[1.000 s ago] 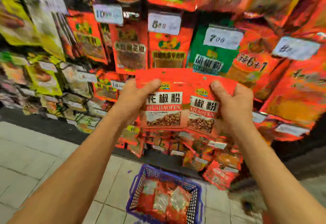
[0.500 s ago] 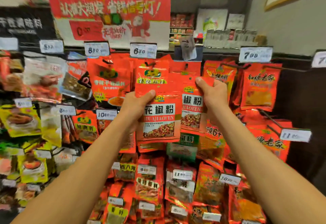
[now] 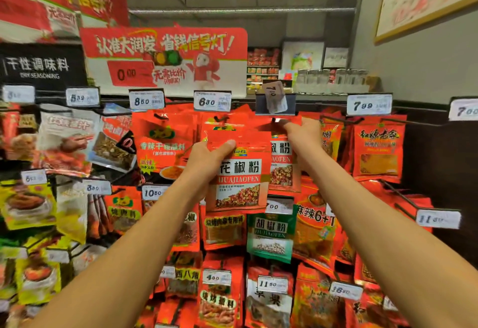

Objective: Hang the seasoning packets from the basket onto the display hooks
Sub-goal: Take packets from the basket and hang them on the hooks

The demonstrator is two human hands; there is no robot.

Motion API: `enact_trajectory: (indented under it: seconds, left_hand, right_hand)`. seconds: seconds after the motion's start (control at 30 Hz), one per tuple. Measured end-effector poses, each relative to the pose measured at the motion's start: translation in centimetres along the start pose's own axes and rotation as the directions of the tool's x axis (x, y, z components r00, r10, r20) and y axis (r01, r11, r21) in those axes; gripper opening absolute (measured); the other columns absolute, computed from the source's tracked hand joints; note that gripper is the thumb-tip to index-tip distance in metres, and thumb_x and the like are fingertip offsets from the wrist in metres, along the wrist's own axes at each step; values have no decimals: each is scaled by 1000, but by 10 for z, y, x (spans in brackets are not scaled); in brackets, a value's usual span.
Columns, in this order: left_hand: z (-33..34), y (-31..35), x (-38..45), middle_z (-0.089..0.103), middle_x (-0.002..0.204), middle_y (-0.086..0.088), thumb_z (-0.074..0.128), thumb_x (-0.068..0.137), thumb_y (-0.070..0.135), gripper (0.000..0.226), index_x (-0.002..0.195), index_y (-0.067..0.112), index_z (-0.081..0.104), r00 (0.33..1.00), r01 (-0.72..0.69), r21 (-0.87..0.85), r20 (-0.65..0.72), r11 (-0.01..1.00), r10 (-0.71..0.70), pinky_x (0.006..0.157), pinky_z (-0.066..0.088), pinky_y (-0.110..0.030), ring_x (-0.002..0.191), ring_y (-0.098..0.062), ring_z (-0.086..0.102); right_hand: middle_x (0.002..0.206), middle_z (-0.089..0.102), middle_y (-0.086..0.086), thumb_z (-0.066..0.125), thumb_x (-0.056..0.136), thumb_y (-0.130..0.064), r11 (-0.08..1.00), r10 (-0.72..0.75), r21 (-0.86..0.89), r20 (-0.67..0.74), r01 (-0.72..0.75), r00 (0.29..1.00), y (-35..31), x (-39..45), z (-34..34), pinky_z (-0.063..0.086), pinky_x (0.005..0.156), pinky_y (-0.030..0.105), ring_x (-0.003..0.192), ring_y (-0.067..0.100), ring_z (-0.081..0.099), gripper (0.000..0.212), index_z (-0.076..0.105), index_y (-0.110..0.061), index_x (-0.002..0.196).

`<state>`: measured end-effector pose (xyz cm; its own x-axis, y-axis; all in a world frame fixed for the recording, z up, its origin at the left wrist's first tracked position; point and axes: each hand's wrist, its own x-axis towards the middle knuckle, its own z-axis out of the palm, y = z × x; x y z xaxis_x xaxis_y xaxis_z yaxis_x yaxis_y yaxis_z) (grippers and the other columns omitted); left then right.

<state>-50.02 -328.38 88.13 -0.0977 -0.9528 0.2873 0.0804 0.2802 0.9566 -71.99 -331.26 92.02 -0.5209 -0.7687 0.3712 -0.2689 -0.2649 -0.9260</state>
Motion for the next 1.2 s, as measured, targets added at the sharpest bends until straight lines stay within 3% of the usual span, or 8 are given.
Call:
enact_trajectory:
  seconds: [0.17, 0.33, 0.47, 0.57, 0.63, 0.73, 0.87, 1.2]
  left_hand:
    - [2, -4, 5, 80, 85, -3, 72, 93, 34, 17, 97, 17, 68, 1000, -8, -11, -7, 1000, 7, 64, 58, -32, 76, -21, 78]
    - [11, -9, 12, 80, 90, -5, 68, 95, 39, 26, 106, 15, 68, 1000, 9, -26, -3, 1000, -9, 74, 60, -39, 80, -23, 78]
    - [22, -10, 23, 80, 87, -2, 65, 97, 38, 18, 100, 20, 68, 1000, -19, -24, -9, 1000, 18, 77, 61, -41, 80, -21, 78]
    - [37, -7, 30, 80, 86, -2, 67, 96, 39, 17, 98, 21, 67, 1000, 3, -29, 5, 1000, -3, 77, 61, -41, 79, -22, 78]
    - [49, -2, 36, 80, 85, -2, 68, 95, 37, 17, 98, 20, 68, 1000, 8, -48, 29, 999, -6, 72, 61, -37, 78, -22, 77]
    - [65, 6, 44, 80, 86, -5, 70, 94, 37, 31, 110, 12, 64, 999, 22, -70, 39, 997, -19, 66, 61, -36, 78, -24, 77]
    - [78, 14, 52, 79, 93, -11, 71, 92, 37, 47, 126, 8, 55, 998, 62, -59, 0, 996, -62, 67, 64, -40, 76, -25, 78]
    - [83, 22, 59, 77, 72, -6, 71, 90, 25, 19, 101, 10, 65, 996, 81, -83, -37, 993, -84, 50, 56, -30, 60, -22, 75]
  right_hand:
    - [77, 67, -1, 70, 92, -41, 988, -27, -152, -76, 15, 997, 12, 24, 16, 52, 71, 39, 79, 26, 68, 31, 60, -20, 71]
    - [132, 63, 15, 66, 95, -47, 953, 75, -287, -99, -100, 992, 12, 46, 30, 46, 91, 37, 121, 33, 59, 57, 60, -6, 133]
    - [117, 67, 13, 66, 90, -57, 907, 71, -408, -83, -99, 994, 13, 58, 23, 43, 72, 36, 100, 33, 61, 53, 63, -7, 108]
    - [118, 65, 7, 65, 93, -48, 944, -46, -331, -109, 7, 993, 19, 49, 6, 42, 77, 35, 106, 27, 60, 45, 62, -11, 117]
    - [106, 70, 3, 64, 94, -36, 995, -92, -30, -69, 90, 993, 19, 35, -9, 51, 77, 35, 96, 21, 65, 25, 67, -16, 109]
    - [78, 66, 5, 62, 88, -28, 887, -55, 458, 229, -58, 972, 16, 7, -29, 52, 60, 29, 66, 18, 62, 18, 72, -14, 92]
    - [100, 71, 13, 65, 88, -33, 933, -85, 359, 322, -39, 943, 15, -6, -33, 53, 84, 49, 91, 33, 68, 22, 72, -13, 96]
    - [79, 78, 6, 78, 87, -35, 984, -41, 178, 201, 5, 979, 2, 0, -19, 63, 77, 53, 74, 26, 77, 20, 72, -17, 79]
